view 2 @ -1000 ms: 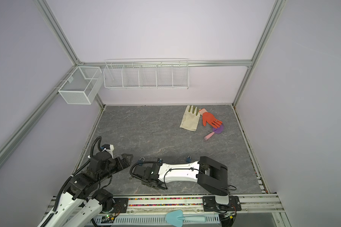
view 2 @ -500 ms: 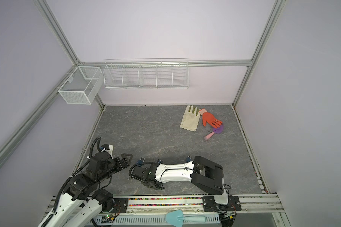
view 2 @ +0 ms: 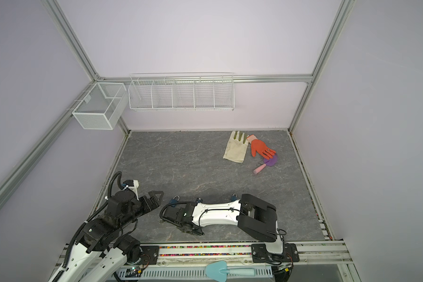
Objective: Unlock with the key
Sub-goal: 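Lower the right gripper onto the silver key's ring and close on it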
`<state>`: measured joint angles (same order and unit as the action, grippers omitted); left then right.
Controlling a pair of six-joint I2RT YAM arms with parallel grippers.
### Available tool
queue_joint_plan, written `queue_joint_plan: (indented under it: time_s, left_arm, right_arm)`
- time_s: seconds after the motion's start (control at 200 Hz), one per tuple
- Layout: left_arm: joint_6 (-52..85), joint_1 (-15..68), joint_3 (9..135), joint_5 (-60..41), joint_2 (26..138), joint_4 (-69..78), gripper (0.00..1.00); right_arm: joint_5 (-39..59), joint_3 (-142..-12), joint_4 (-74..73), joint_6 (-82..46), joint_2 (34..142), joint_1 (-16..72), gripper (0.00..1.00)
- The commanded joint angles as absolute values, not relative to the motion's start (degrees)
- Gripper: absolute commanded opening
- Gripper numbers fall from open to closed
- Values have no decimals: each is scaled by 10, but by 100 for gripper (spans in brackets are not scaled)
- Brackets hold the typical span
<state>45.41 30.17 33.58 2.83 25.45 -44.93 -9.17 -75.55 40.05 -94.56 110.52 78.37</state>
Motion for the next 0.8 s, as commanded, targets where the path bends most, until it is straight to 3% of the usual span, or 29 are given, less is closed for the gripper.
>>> queue_joint_plan:
  time_s: [0.0, 0.5, 0.795]
  left_arm:
    - [466, 304, 329, 38, 245, -464, 98]
    - [468, 304, 328, 40, 238, -462, 98]
    - [467, 304, 326, 42, 240, -462, 98]
  right_arm:
    - [-87, -758, 437, -992, 1110, 782, 23]
    - [-89, -779, 419, -978, 1135, 777, 25]
    - [-89, -778, 435, -967, 1135, 772, 17]
